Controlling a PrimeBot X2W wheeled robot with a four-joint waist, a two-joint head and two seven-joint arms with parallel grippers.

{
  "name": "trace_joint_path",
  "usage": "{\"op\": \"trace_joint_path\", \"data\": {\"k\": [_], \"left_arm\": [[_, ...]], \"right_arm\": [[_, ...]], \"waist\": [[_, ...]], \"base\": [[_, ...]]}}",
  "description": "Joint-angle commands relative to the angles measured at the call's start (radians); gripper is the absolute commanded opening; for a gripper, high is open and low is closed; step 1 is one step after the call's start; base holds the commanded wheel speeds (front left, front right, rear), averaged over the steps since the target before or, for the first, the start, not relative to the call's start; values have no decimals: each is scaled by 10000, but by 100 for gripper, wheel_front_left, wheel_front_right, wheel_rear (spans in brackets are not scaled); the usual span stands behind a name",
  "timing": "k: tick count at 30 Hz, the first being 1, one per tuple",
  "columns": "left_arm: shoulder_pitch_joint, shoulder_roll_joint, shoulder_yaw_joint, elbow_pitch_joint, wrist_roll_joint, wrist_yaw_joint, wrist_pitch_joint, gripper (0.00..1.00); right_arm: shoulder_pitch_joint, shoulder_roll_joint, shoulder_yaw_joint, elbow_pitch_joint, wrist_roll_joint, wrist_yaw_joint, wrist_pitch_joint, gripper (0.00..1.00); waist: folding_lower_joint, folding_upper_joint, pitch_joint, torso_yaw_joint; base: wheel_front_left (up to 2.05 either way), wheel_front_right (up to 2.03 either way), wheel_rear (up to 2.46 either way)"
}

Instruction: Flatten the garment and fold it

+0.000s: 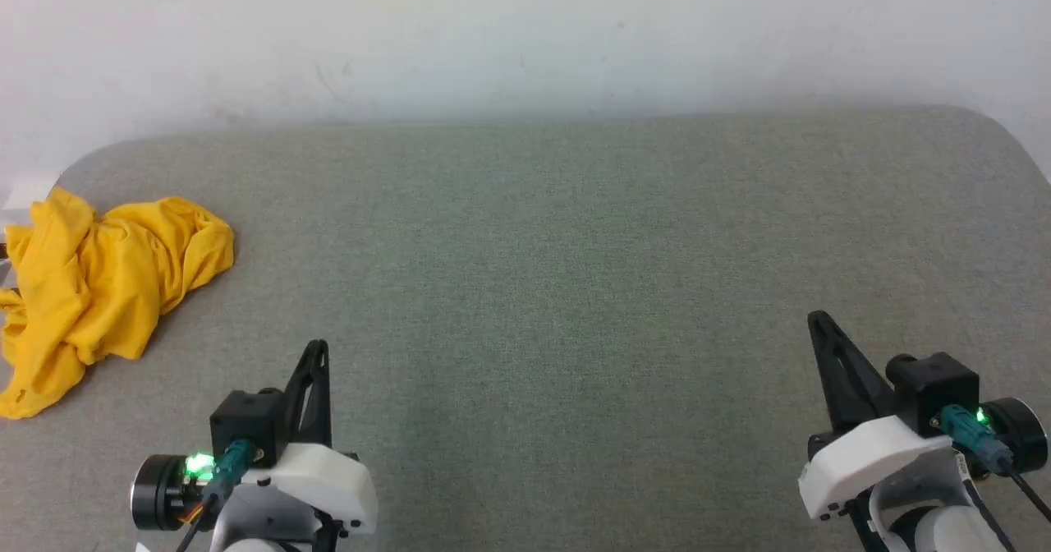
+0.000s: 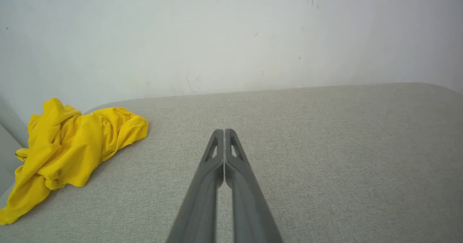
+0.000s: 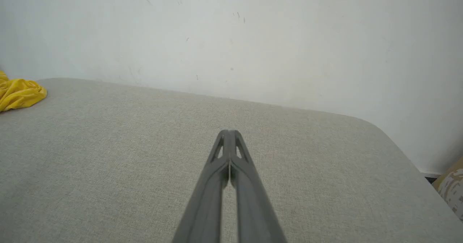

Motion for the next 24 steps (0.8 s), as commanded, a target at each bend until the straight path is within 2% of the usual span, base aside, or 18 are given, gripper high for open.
{"op": "trace_joint_path", "data": {"k": [1, 24], "left_arm": [[-130, -53, 37, 24, 66, -18, 1, 0], [-130, -53, 37, 24, 66, -18, 1, 0]], "right_arm": [[76, 30, -1, -66, -76, -21, 5, 0], [76, 30, -1, -66, -76, -21, 5, 0]], "waist": [[0, -1, 0, 0], [0, -1, 0, 0]], "base": [[0, 0, 0], [0, 0, 0]]}}
